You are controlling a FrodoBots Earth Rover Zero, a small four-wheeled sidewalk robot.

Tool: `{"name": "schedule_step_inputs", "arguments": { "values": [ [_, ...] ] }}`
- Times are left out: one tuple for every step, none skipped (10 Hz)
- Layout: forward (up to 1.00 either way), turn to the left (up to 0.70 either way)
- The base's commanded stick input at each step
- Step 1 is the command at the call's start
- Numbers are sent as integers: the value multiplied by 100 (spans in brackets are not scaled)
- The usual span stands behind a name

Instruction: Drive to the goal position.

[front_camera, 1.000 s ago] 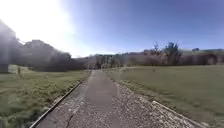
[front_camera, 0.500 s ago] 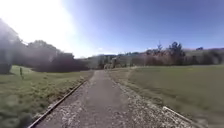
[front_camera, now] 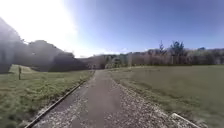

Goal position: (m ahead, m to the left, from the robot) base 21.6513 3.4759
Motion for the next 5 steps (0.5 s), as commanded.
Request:
{"name": "schedule_step_inputs", "arguments": {
  "values": [
    [50,27],
    [50,12],
    [50,0],
    [50,0],
    [50,0]
  ]
}}
